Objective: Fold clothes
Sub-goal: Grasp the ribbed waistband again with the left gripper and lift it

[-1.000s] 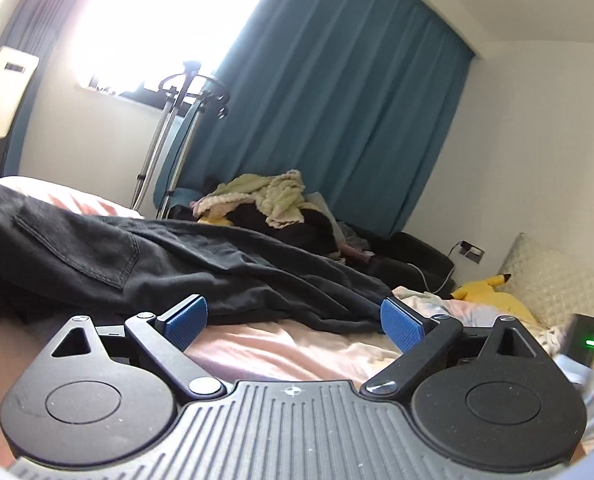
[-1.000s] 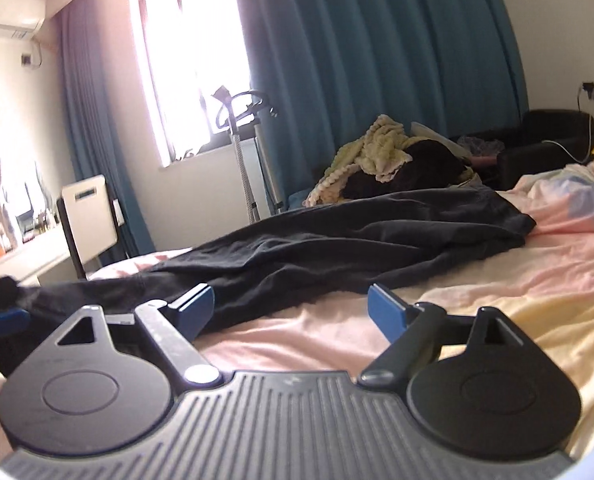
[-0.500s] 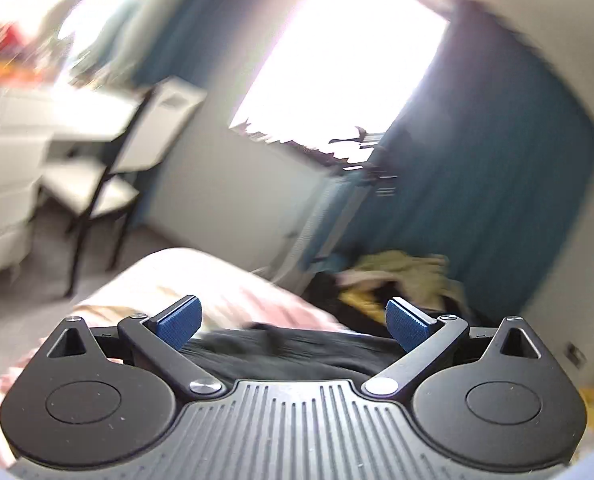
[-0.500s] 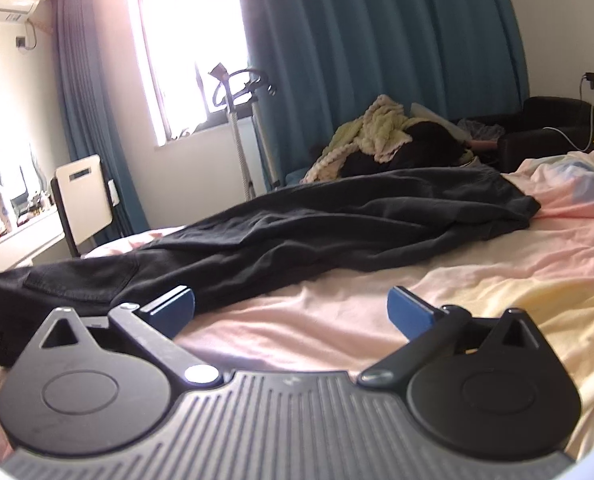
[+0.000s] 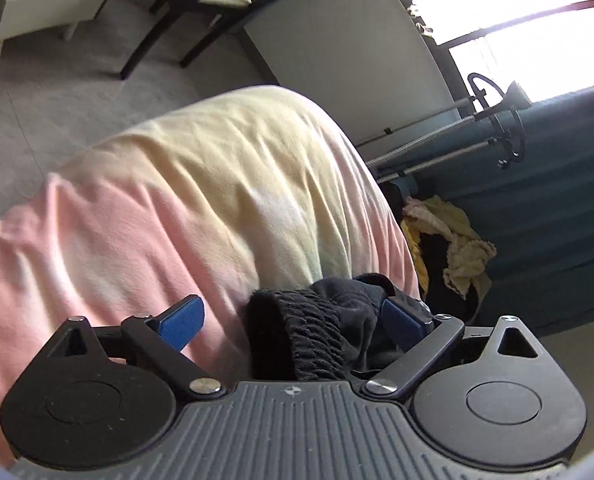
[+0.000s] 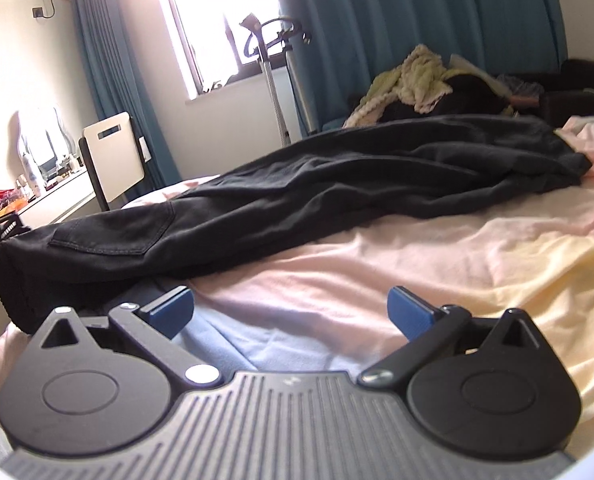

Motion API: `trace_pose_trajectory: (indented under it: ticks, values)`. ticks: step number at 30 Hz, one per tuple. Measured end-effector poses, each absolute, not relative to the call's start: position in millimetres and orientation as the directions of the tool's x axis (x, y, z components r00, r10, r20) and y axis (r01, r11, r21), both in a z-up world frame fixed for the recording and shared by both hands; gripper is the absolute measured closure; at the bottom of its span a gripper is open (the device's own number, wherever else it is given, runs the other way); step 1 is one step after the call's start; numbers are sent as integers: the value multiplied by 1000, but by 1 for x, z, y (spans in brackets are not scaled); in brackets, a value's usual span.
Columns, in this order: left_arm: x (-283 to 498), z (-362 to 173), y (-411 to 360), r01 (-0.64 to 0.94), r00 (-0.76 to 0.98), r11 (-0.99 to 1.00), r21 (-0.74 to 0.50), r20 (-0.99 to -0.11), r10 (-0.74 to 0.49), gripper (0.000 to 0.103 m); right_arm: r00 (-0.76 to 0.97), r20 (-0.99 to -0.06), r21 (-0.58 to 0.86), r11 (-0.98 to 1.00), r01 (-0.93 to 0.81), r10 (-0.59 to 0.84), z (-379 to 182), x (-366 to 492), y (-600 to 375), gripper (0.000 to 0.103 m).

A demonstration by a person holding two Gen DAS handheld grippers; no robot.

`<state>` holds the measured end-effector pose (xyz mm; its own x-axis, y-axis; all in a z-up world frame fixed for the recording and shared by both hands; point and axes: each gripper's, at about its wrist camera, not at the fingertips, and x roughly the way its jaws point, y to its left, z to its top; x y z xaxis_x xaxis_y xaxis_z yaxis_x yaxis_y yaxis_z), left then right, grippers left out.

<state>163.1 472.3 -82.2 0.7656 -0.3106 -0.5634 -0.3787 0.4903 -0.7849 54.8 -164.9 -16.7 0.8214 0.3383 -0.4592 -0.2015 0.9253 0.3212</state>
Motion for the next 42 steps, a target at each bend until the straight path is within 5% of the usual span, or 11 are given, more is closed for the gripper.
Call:
trace_pose_trajectory:
  ticks: [4,8,12,16,20,25,31,37,42]
  values:
    - [187,-79,467,-284,734,457,-843,-498,-462,24,807,-482,349,919,-181,342,-23,66,-162,0]
    - [206,-71,467,-145,733,390,-909,-363,-575,24,771,-497,437,883,-174,398,-29,70,-165,0]
    - [241,-64,469,-209,655,584,-785,-555,-513,27,737,-501,520,838,-162,453,-35,71,-167,0]
    - [271,-59,451,-295,566,795,-531,-767,-302,64,728,-505,544,826,-150,465,-36,71,-170,0]
    - [268,-31,420,-247,601,892,-377,-782,-164,82,735,-530,544,834,-88,423,-36,71,-183,0]
    - [224,45,379,-157,760,944,-292,-646,-73,89,744,-528,611,792,-2,410,-40,68,-203,0]
    - [103,108,315,133,860,958,-253,-450,-238,91,790,-491,587,809,-10,367,-24,50,-212,0]
    - [-3,66,270,354,741,872,-339,-468,-483,93,813,-452,601,799,-27,367,-15,35,-222,0]
    - [-18,2,273,195,702,855,-481,-540,-464,87,824,-418,615,787,-52,382,-7,23,-226,0]
